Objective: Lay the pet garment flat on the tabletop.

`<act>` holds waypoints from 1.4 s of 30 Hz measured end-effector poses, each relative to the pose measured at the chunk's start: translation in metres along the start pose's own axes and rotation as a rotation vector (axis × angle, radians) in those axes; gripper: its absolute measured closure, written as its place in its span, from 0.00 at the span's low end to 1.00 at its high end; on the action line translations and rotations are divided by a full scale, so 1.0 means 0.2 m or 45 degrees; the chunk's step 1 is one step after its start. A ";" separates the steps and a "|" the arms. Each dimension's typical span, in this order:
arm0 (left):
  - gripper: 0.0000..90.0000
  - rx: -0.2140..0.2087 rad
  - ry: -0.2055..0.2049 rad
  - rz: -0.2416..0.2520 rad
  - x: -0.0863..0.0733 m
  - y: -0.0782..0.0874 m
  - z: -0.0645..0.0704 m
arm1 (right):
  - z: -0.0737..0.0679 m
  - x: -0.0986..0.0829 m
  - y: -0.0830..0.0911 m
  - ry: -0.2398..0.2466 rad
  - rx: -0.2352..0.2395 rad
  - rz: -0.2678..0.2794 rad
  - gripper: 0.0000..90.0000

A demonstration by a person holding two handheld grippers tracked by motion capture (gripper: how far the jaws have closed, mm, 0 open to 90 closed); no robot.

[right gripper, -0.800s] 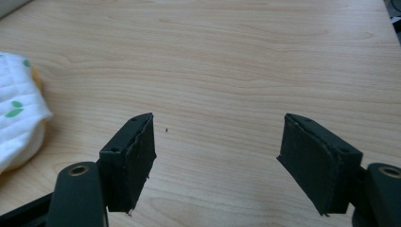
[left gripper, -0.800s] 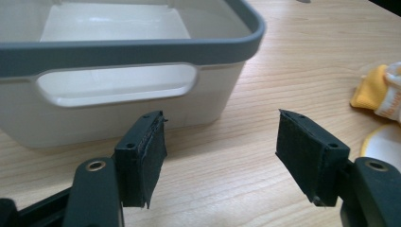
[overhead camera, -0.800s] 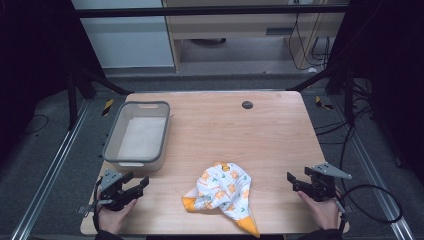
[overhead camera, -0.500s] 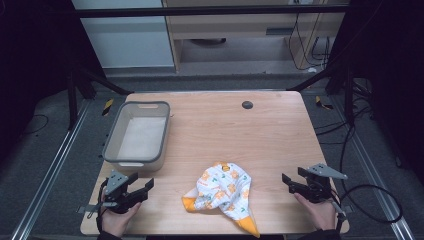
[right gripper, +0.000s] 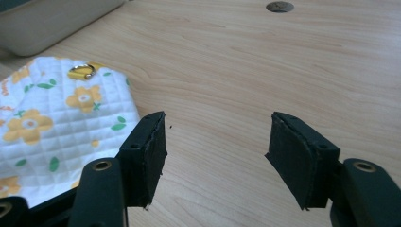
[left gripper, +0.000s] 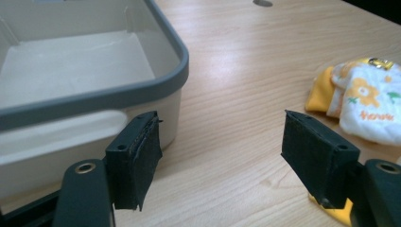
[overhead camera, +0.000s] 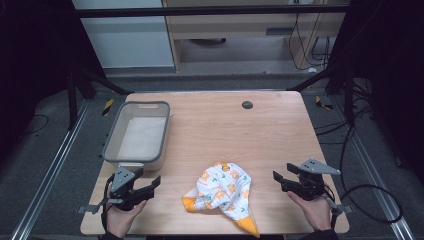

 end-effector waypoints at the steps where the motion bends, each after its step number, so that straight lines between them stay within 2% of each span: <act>1: 0.32 -0.008 -0.006 0.007 0.02 0.00 0.01 | -0.01 0.01 0.00 -0.002 0.006 0.002 0.42; 2: 0.32 -0.008 -0.006 0.007 0.02 0.00 0.01 | -0.01 0.01 0.00 -0.002 0.006 0.002 0.42; 3: 0.32 -0.019 -0.014 0.016 0.05 0.00 0.02 | -0.02 0.06 0.00 -0.002 0.023 0.017 0.42; 4: 0.33 -0.019 -0.014 0.016 0.05 0.00 0.02 | -0.02 0.06 0.00 -0.002 0.023 0.017 0.42; 6: 0.34 -0.022 -0.019 0.032 0.11 -0.02 0.04 | -0.03 0.12 -0.01 0.010 0.026 0.036 0.42; 11: 0.36 -0.039 -0.019 0.057 0.17 -0.04 0.07 | -0.06 0.22 -0.02 0.026 0.042 0.069 0.42; 17: 0.38 -0.056 -0.042 0.065 0.24 -0.09 0.12 | -0.10 0.30 -0.05 0.048 0.064 0.082 0.42; 19: 0.38 -0.043 -0.057 0.070 0.26 -0.11 0.13 | -0.12 0.31 -0.07 0.043 0.075 0.084 0.42; 24: 0.41 -0.075 -0.051 0.058 0.26 -0.16 0.17 | -0.14 0.29 -0.12 0.049 0.090 0.062 0.42; 26: 0.42 -0.089 -0.093 0.024 0.25 -0.20 0.22 | -0.15 0.26 -0.15 0.048 0.101 0.047 0.42; 30: 0.42 -0.125 -0.090 -0.005 0.22 -0.24 0.27 | -0.16 0.20 -0.20 0.042 0.119 0.020 0.42; 32: 0.42 -0.133 -0.111 -0.030 0.20 -0.26 0.29 | -0.16 0.16 -0.22 0.052 0.116 -0.020 0.42; 35: 0.42 -0.149 -0.128 -0.063 0.16 -0.29 0.32 | -0.16 0.12 -0.23 0.045 0.123 -0.037 0.43; 38: 0.42 -0.172 -0.148 -0.100 0.12 -0.31 0.35 | -0.17 0.09 -0.25 0.041 0.129 -0.057 0.44; 42: 0.42 -0.189 -0.159 -0.121 0.10 -0.32 0.37 | -0.18 0.08 -0.27 0.048 0.133 -0.075 0.45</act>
Point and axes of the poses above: each handheld gripper's, and its own axes: y roughly backward along the jaws, x roughly out of its top, z roughly to its right, the point moved 7 cm from there along -y, roughly forward along the jaws, and after that the axes turned 6 degrees about z, right-handed, at the moved point
